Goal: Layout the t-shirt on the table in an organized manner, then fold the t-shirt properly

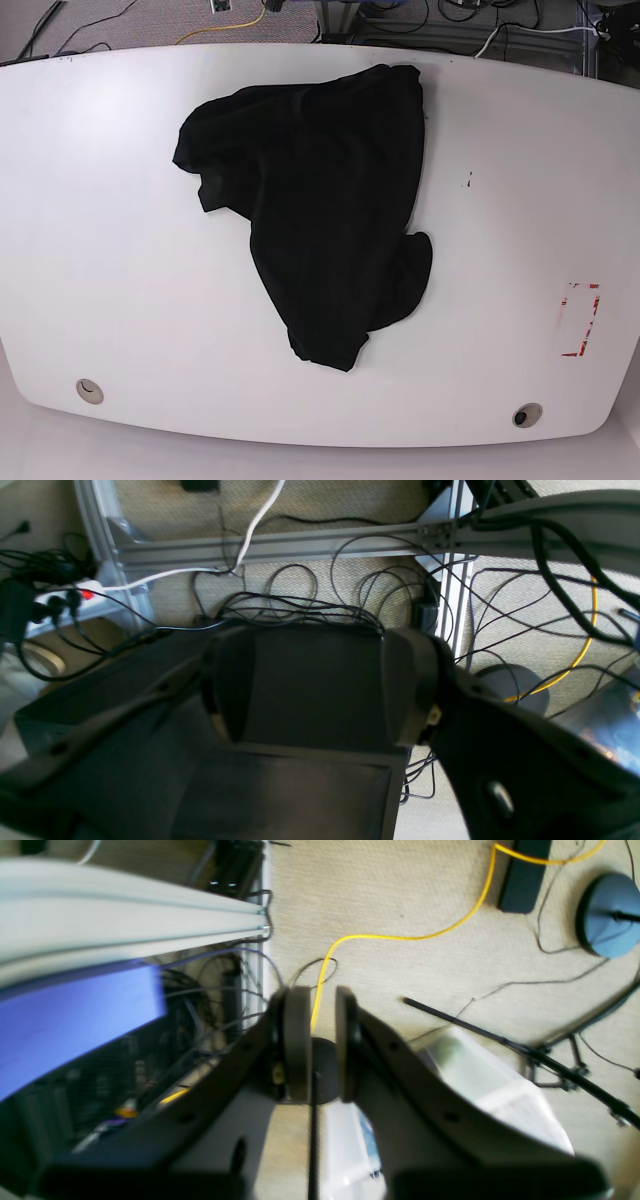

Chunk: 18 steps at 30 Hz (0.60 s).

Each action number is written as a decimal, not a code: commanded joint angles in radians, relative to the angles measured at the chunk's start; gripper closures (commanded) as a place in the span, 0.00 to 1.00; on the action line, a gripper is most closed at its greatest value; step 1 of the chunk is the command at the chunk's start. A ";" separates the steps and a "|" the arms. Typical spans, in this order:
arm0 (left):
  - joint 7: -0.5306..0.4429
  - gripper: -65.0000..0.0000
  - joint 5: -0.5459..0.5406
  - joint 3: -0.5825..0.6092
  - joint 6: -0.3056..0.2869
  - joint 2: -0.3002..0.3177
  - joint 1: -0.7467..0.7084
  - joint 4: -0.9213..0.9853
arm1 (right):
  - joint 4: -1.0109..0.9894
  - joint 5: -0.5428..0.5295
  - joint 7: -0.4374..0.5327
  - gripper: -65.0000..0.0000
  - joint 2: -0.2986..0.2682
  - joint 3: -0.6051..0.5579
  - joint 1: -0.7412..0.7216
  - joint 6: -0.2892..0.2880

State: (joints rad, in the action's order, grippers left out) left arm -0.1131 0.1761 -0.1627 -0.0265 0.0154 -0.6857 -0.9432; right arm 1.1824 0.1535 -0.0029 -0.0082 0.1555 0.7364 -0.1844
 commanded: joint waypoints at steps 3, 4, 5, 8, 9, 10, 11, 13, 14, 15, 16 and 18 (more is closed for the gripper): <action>-0.013 0.42 -0.005 -0.001 0.004 0.001 -0.095 -0.121 | 0.139 -0.002 0.007 0.88 0.018 0.002 0.102 -0.004; -0.013 0.42 -0.011 -0.001 0.004 0.002 -0.114 -0.150 | 0.167 -0.002 0.007 0.88 0.024 0.002 0.119 -0.004; -0.013 0.42 -0.016 -0.001 0.004 0.002 -0.125 -0.165 | 0.181 -0.002 0.007 0.88 0.027 0.002 0.128 -0.004; -0.013 0.42 -0.062 -0.001 0.004 0.008 -0.179 -0.250 | 0.273 -0.002 0.007 0.88 0.037 0.002 0.182 -0.004; -0.013 0.42 -0.079 -0.001 0.004 0.008 -0.199 -0.276 | 0.301 -0.002 0.007 0.88 0.037 0.002 0.197 -0.004; -0.013 0.42 -0.094 -0.001 0.004 0.011 -0.220 -0.305 | 0.325 -0.002 0.007 0.88 0.038 0.002 0.213 -0.004; -0.013 0.42 -0.111 -0.001 0.004 0.021 -0.242 -0.336 | 0.351 -0.002 0.007 0.88 0.040 0.002 0.229 -0.004; -0.013 0.42 -0.140 -0.001 0.004 0.037 -0.279 -0.389 | 0.394 -0.002 0.007 0.88 0.055 0.002 0.256 -0.004; -0.013 0.42 -0.149 -0.001 0.004 0.042 -0.288 -0.403 | 0.408 -0.002 0.007 0.88 0.060 0.002 0.263 -0.004; -0.013 0.42 -0.172 -0.001 0.004 0.051 -0.311 -0.443 | 0.445 -0.002 0.007 0.88 0.066 0.002 0.280 -0.004; -0.012 0.42 -0.192 -0.001 0.003 0.061 -0.332 -0.474 | 0.479 -0.002 0.005 0.88 0.070 0.002 0.298 -0.004; -0.012 0.42 -0.220 -0.001 0.003 0.080 -0.371 -0.521 | 0.531 -0.002 0.005 0.88 0.072 0.002 0.332 -0.004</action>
State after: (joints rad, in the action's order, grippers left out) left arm -0.1059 -0.0257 -0.1616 -0.0219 0.0765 -1.0092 -1.4128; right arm 1.6142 0.1535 -0.0147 0.0586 0.1555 1.0031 -0.1856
